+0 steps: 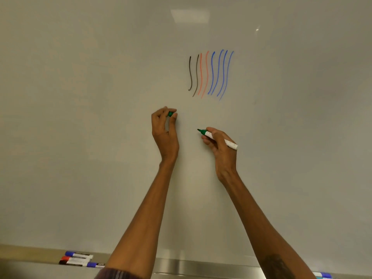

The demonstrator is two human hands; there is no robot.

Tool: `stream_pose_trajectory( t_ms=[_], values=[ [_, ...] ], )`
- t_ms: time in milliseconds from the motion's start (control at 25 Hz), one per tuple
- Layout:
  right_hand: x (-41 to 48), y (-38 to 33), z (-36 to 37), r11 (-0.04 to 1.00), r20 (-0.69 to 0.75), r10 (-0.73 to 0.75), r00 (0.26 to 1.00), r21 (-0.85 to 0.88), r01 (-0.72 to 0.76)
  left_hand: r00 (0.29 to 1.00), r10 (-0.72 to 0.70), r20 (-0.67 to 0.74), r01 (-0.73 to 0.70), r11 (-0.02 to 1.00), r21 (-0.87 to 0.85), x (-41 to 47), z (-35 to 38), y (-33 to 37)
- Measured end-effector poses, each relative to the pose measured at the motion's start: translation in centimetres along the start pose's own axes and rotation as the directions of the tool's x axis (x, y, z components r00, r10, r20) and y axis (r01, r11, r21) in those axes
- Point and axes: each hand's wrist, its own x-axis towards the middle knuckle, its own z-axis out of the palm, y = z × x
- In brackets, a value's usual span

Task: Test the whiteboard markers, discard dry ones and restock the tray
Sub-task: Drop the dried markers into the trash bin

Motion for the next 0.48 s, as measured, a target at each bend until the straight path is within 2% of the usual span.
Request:
stream_pose_trajectory(
  t_ms=[120, 240, 360, 480],
  values=[
    [-1.9, 1.8, 1.2, 0.962, 0.058, 0.177, 0.983, 0.201, -0.185, 0.964, -0.263, -0.03, 0.255, 0.954, -0.158, -2.8, -2.3, 0.1],
    [-3.8, 3.8, 2.1, 0.928, 0.158, 0.253, 0.955, 0.24, -0.285, 0.811, -0.582, -0.06, 0.516, 0.759, -0.399, -5.3, -4.4, -0.6],
    [-5.6, 5.6, 2.8, 0.939, 0.196, 0.281, 0.939, 0.146, -0.312, 0.702, -0.711, -0.043, 0.593, 0.617, -0.517, -7.1, -6.2, -1.6],
    [-7.4, 7.2, 3.3, 0.95, 0.215, 0.291, 0.932, 0.053, -0.309, 0.661, -0.75, -0.019, 0.638, 0.576, -0.511, -8.6, -7.7, -2.1]
  ],
)
